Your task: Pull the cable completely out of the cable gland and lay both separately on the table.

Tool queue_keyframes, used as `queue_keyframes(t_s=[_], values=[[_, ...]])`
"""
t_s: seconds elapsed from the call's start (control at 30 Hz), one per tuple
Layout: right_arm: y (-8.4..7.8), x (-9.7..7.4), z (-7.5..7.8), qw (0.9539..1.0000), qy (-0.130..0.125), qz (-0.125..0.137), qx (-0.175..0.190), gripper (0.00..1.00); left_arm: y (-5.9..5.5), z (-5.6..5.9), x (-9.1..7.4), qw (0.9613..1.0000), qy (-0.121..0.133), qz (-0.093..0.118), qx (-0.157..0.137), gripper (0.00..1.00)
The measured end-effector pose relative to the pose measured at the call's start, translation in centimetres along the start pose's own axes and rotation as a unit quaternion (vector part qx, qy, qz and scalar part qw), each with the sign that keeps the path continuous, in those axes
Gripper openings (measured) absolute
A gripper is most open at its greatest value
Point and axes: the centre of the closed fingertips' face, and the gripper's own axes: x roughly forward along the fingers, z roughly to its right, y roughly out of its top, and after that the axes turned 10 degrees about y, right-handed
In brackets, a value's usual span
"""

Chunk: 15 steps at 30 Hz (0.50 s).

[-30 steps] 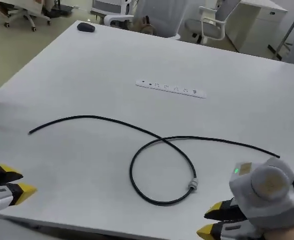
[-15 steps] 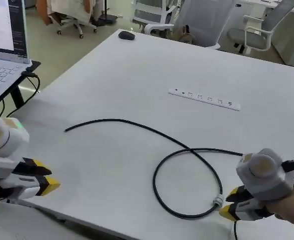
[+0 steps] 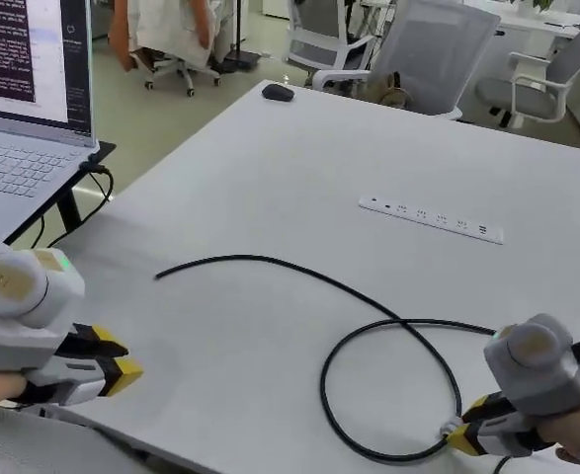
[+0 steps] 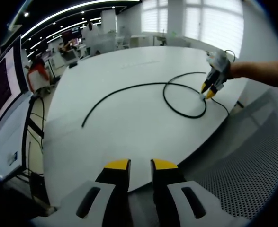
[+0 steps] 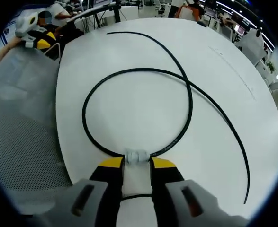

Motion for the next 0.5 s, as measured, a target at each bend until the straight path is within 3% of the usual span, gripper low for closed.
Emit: queue_keyframes(t_s=[0.3, 0.5], values=[[1.9, 2.1, -5.1, 0.9996, 0.025, 0.004, 0.012, 0.20, -0.2, 0.3, 0.1, 0.9999, -0.010, -0.006, 0.003, 0.20], [3.1, 3.3, -8.3, 0.9969, 0.065, 0.014, 0.042, 0.20, -0.3, 0.5, 0.1, 0.9998, -0.013, -0.011, 0.014, 0.21]])
